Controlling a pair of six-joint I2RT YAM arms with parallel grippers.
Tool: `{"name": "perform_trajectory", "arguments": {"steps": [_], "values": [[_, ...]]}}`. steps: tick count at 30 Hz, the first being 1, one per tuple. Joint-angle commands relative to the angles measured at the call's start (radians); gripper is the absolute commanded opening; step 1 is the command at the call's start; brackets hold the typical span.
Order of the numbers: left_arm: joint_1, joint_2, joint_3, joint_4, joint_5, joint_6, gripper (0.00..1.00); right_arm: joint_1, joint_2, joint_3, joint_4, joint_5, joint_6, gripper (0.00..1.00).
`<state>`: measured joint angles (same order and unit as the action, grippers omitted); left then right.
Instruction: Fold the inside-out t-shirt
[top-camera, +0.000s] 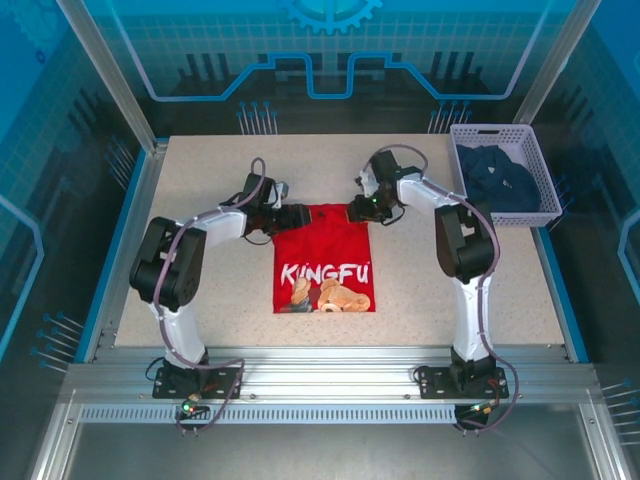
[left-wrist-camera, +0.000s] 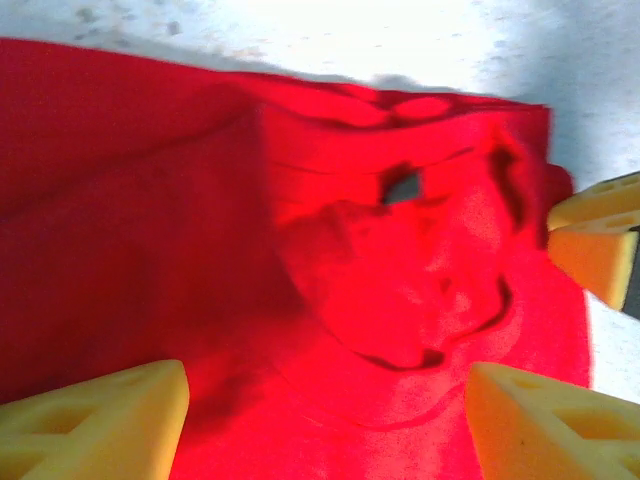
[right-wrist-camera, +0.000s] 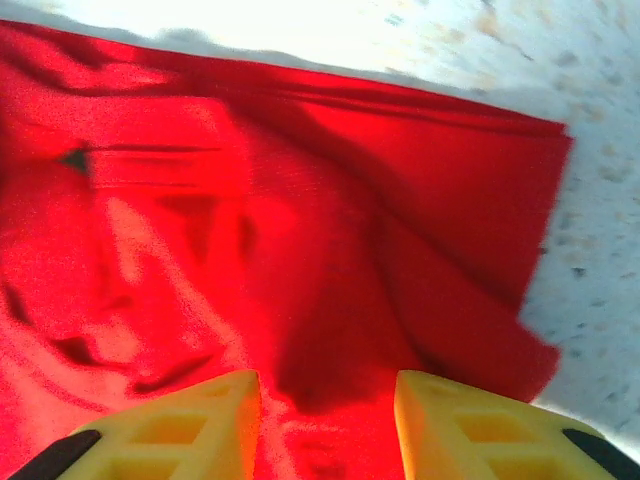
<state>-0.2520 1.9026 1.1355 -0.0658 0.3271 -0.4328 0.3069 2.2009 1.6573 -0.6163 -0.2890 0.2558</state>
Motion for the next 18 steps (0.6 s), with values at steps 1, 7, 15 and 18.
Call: {"name": "perform_trajectory", "arguments": {"steps": [1, 7, 15, 18], "values": [[0.035, 0.045, 0.021, -0.019, 0.010, 0.050, 0.74, -0.043, 0.047, 0.047, -0.030, -0.016, 0.018, 0.40], [0.057, -0.033, 0.046, 0.007, 0.063, 0.063, 0.76, -0.077, -0.031, 0.059, -0.035, -0.047, -0.035, 0.42], [0.120, -0.088, -0.008, -0.034, -0.038, 0.026, 0.80, -0.075, -0.030, 0.049, -0.033, 0.008, -0.046, 0.62], [0.139, -0.028, 0.048, -0.095, -0.031, 0.029, 0.81, -0.065, 0.029, 0.103, -0.049, 0.007, -0.045, 0.66]]}}
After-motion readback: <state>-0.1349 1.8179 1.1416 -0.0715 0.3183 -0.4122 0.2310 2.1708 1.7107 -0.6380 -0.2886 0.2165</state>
